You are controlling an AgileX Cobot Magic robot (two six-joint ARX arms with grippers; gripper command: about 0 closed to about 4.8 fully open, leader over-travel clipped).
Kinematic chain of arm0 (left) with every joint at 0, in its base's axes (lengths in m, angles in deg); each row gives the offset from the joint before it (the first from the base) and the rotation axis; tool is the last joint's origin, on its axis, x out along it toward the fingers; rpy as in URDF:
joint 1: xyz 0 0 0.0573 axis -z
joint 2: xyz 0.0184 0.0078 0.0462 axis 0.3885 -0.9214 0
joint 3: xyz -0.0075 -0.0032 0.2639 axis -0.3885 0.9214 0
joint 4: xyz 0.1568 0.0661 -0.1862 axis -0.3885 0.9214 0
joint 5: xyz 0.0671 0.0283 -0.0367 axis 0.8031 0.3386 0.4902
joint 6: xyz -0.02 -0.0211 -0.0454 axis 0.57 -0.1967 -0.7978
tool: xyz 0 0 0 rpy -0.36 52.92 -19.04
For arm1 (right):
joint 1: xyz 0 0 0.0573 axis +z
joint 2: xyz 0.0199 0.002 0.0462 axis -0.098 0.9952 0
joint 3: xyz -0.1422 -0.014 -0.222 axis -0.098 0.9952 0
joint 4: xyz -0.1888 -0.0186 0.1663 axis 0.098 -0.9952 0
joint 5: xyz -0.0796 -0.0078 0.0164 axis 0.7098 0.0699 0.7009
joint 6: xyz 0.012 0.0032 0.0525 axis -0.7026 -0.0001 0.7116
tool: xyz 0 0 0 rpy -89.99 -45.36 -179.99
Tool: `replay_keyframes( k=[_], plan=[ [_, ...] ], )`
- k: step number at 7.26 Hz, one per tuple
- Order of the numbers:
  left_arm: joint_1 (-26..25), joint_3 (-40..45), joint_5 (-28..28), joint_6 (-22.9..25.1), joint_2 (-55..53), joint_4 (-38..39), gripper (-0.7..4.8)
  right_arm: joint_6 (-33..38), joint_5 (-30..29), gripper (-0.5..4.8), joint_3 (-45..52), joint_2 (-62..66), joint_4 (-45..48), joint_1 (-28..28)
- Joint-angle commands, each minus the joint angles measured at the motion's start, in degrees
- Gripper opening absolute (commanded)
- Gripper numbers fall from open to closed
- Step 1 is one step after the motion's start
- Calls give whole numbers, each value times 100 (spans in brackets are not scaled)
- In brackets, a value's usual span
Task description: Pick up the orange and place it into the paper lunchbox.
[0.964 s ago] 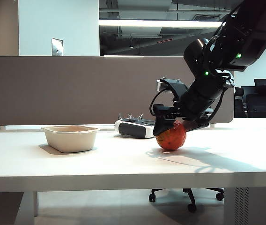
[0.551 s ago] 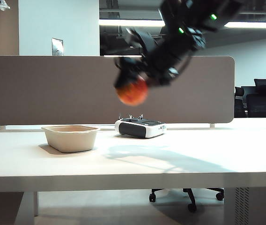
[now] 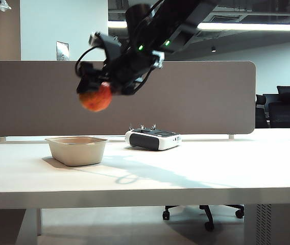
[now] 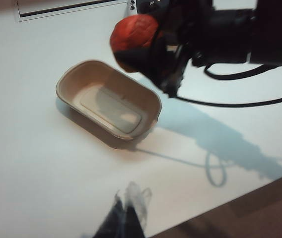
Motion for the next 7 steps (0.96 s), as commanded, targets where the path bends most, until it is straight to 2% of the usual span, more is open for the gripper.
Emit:
replay_keyframes(
  k=[1, 4, 5, 7],
  plan=[
    [-2, -28, -20, 17, 7, -48, -6, 9, -13, 332, -212, 562, 131, 225],
    [-2, -28, -20, 20, 7, -28, -6, 9, 9, 334, -205, 866, 278, 304],
    [-2, -28, -17, 20, 7, -28, -6, 7, 4, 458, -205, 874, 275, 304],
    [-2, -28, -17, 20, 7, -28, -6, 7, 7, 458, -205, 874, 275, 304]
  ],
)
